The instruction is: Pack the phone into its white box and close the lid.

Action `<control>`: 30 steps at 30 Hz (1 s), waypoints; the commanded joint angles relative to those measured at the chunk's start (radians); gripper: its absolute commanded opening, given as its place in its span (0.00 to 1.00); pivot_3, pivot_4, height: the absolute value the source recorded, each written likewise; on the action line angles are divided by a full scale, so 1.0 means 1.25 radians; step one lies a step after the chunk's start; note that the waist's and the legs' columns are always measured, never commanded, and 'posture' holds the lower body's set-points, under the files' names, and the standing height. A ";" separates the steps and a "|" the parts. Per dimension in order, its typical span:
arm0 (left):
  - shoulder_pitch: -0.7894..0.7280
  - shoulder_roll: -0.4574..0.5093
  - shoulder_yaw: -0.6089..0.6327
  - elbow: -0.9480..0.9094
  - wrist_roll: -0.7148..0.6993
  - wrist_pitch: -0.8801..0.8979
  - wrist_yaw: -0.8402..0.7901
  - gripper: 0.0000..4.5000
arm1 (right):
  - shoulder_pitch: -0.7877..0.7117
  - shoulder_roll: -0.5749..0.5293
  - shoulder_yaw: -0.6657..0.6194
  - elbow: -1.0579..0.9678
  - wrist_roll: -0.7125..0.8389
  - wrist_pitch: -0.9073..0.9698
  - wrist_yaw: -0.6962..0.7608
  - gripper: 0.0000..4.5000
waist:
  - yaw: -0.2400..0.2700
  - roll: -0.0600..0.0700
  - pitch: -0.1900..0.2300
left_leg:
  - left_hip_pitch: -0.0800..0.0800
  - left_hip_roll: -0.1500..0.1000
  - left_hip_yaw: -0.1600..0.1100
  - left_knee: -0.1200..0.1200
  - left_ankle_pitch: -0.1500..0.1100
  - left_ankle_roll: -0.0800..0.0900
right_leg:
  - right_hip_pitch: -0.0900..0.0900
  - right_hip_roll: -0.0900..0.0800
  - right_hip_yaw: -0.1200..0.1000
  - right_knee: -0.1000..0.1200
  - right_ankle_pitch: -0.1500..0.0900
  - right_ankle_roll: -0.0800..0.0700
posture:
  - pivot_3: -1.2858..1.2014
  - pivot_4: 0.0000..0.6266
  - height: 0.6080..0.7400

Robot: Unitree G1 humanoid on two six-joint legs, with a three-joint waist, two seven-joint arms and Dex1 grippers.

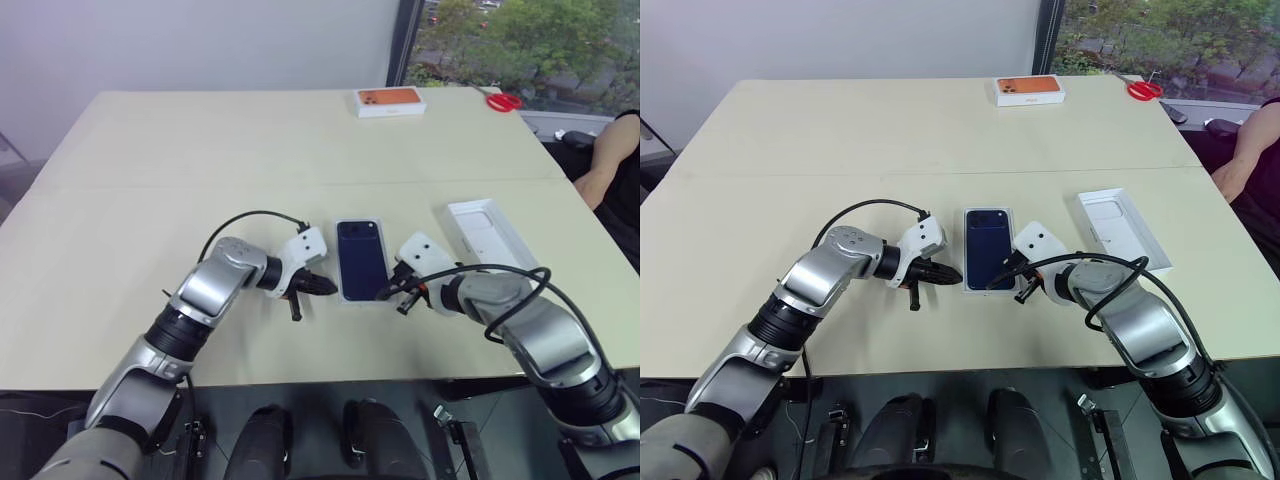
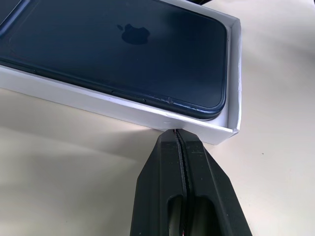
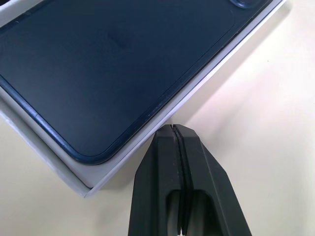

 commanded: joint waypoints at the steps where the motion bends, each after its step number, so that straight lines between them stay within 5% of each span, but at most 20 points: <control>1: -0.004 -0.008 -0.010 -0.039 -0.023 -0.010 -0.011 0.01 | 0.004 -0.006 -0.003 -0.050 0.016 -0.011 0.012 0.00 | 0.000 0.000 0.000 | 0.000 0.000 0.000 0.000 0.000 0.000 | 0.000 0.000 0.000 0.000 0.000 0.000 | 0.52 0.24 1.00; 30: -0.051 -0.114 -0.065 0.016 -0.015 -0.016 0.005 0.01 | 0.113 -0.067 -0.063 -0.124 0.031 0.002 0.025 0.00 | 0.004 0.000 0.000 | 0.001 0.000 0.000 0.000 0.000 0.000 | 0.002 0.000 0.000 -0.001 0.000 0.000 | 0.52 0.24 1.00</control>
